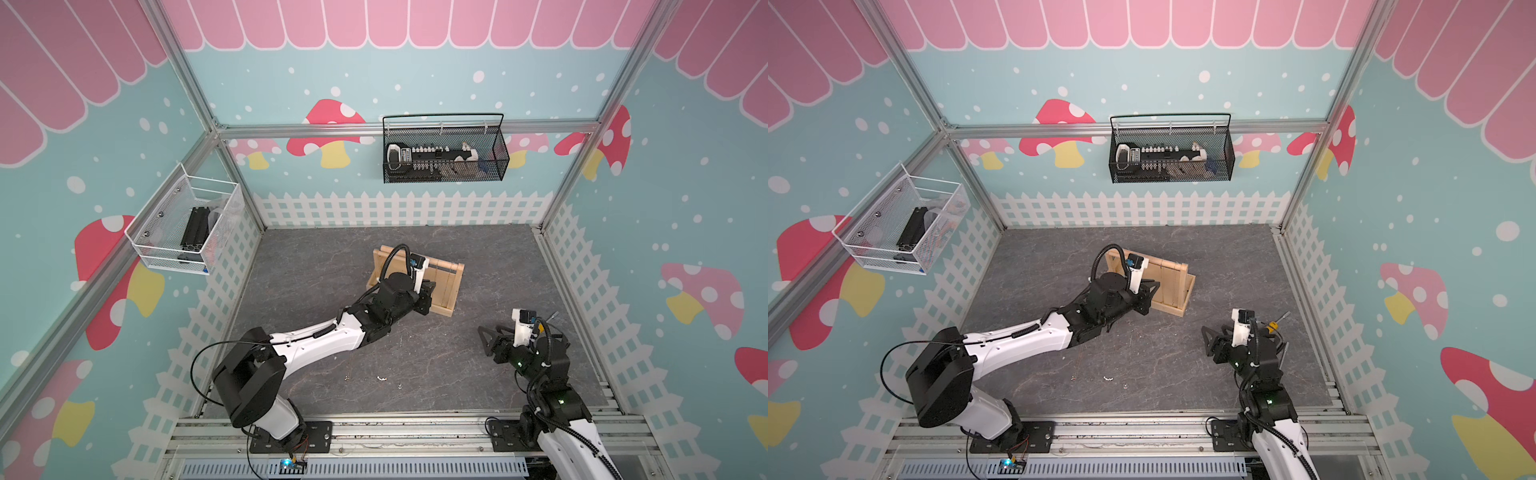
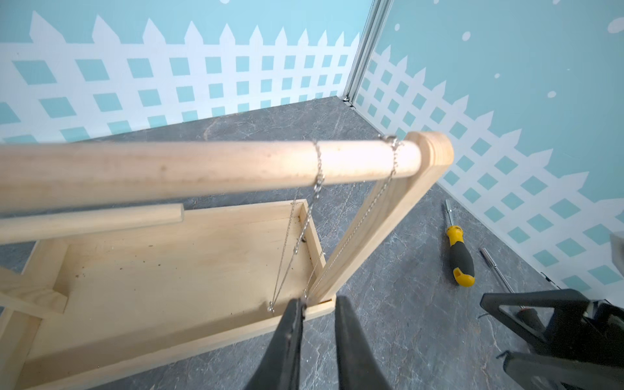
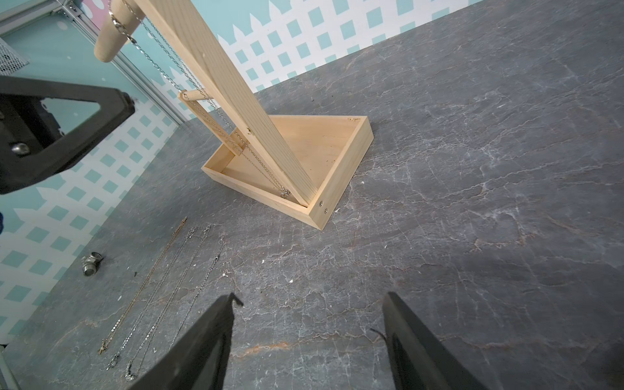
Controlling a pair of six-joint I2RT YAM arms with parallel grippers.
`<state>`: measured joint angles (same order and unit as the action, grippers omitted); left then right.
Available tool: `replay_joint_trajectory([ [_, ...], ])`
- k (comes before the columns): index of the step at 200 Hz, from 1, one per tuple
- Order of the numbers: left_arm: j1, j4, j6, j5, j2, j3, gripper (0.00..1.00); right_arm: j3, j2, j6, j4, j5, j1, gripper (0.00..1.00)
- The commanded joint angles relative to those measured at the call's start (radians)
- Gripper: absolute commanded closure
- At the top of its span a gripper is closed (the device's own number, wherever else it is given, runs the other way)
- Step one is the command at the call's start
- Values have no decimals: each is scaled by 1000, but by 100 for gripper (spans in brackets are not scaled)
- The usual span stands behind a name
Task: Take the necklace off the jewelry display stand
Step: Place the necklace at the center of the board, then take off the necklace from the stand.
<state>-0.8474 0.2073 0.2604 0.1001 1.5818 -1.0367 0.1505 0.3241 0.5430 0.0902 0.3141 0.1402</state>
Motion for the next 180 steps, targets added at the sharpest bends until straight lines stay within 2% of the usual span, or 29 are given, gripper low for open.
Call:
replay_joint_trajectory([
  [1, 1, 7, -62, 42, 25, -51, 80, -7, -13, 5, -4, 5, 7, 29],
  [88, 16, -8, -76, 45, 117, -148, 81, -8, -7, 5, -9, 8, 8, 29],
  [180, 21, 14, -83, 75, 135, -179, 81, -9, -4, 6, -13, 10, 8, 29],
])
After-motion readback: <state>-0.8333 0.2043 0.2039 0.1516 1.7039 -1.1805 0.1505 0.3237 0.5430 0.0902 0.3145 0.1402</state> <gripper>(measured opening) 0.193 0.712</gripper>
